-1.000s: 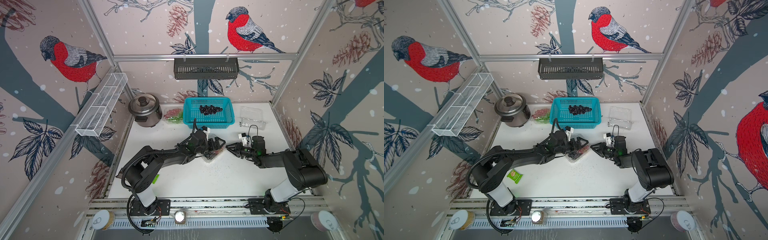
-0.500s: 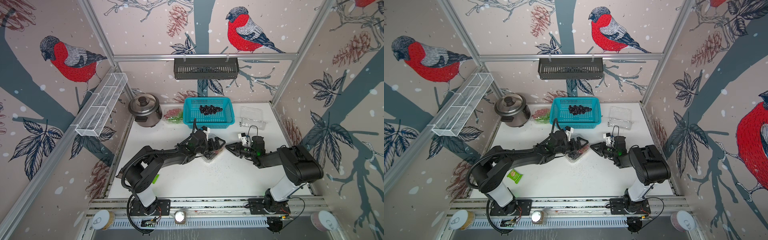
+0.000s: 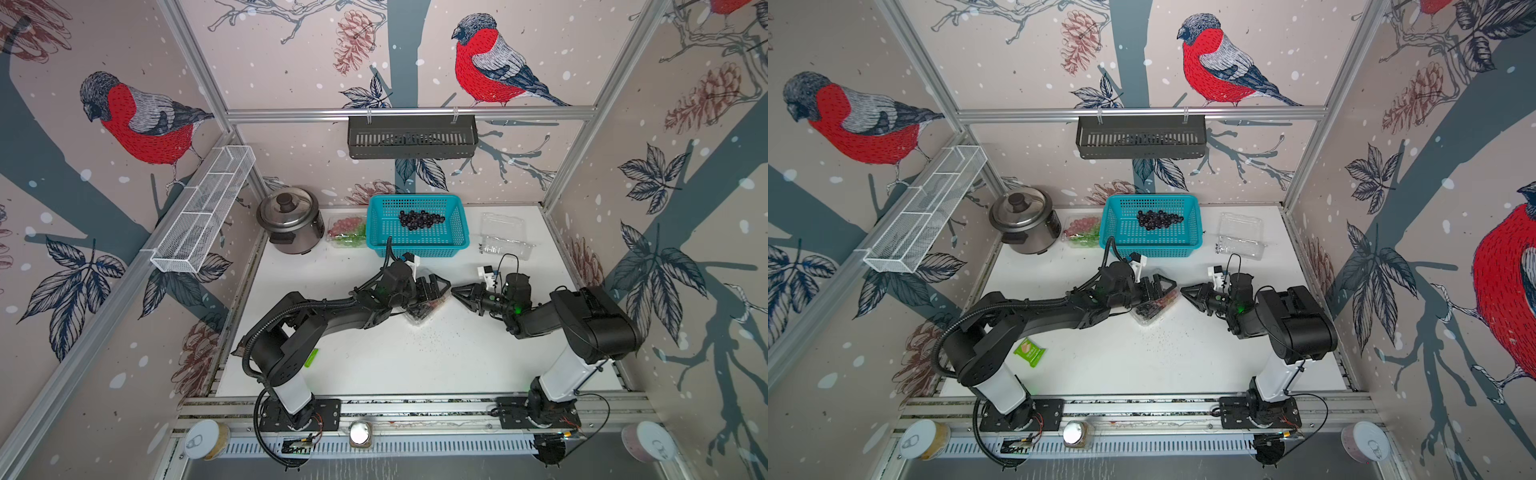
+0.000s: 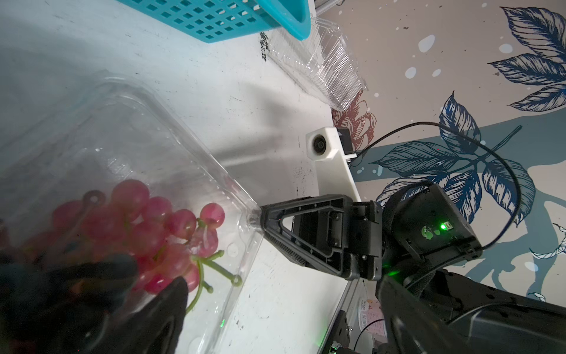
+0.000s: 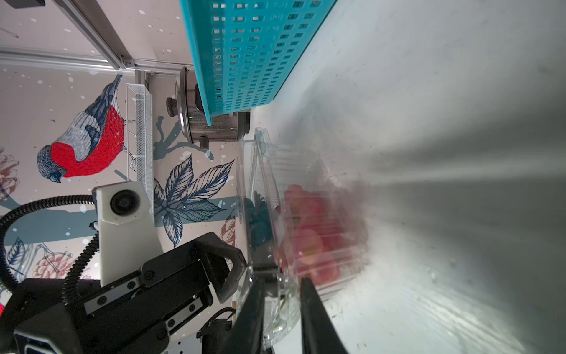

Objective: Pack grapes into containers
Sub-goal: Close the packing box at the center of the board.

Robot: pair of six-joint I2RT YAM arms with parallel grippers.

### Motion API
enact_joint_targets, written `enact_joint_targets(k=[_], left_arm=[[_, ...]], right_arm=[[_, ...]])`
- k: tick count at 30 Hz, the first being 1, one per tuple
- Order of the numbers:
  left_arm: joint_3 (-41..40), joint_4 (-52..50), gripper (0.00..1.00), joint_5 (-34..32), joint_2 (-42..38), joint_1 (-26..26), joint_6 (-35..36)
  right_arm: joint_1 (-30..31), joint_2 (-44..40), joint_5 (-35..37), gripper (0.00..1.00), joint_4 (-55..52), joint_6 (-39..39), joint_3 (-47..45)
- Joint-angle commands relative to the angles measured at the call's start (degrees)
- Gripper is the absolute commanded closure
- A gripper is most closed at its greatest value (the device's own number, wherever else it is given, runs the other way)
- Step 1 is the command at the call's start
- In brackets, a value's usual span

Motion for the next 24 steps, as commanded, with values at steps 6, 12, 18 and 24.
enact_joint_targets(k=[6,12,18,24], left_arm=[[-0.15,-0.61,0.03,-0.58,0.00,-0.14,-0.30],[-0.28,-0.57,0.03,-0.67,0.09,-0.14,-0.39],[-0.55,-0.31,0.03,-0.70,0.15,-0.14,-0.47],[-0.92,0.00,0.03,-0.66,0.11,-0.14,-0.64]], right_arm=[[0.01,2.02,-1.33,0.78,4.71,1.83,0.06],[0.22,2.97,-1.43,0.81,5.92,2.30,-0.19],[0.82,3.90,-1.31,0.82,8.09,3.63,-0.39],[1.09,4.66,-1.19,0.82,8.84,3.91,-0.38]])
